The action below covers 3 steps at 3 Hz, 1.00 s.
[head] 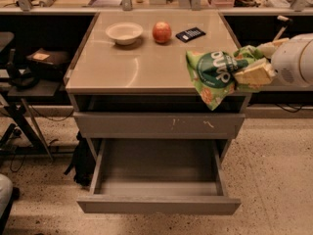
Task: Place green rice chip bag into middle drawer
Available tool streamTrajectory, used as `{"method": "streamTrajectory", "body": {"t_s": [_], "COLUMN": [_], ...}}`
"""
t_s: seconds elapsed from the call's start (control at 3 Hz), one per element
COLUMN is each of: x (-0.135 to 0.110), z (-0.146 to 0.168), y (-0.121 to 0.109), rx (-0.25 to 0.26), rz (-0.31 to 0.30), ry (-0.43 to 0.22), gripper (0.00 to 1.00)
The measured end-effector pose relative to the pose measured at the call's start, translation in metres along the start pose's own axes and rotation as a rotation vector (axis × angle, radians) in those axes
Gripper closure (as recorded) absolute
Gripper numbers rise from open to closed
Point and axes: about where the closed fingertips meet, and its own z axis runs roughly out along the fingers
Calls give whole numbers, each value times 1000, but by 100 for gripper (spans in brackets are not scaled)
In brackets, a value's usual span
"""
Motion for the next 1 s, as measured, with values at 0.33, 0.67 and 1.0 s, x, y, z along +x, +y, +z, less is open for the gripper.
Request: {"method": "streamTrajectory", "body": {"t_s": [0.33, 0.67, 1.0], "x": [13, 13, 34], "z": [2, 1, -7], "y": [-6, -6, 21], "rx": [32, 32, 19], "rz": [-36, -38, -50], "ry": [34, 34, 29], "gripper": [100, 100, 100]}}
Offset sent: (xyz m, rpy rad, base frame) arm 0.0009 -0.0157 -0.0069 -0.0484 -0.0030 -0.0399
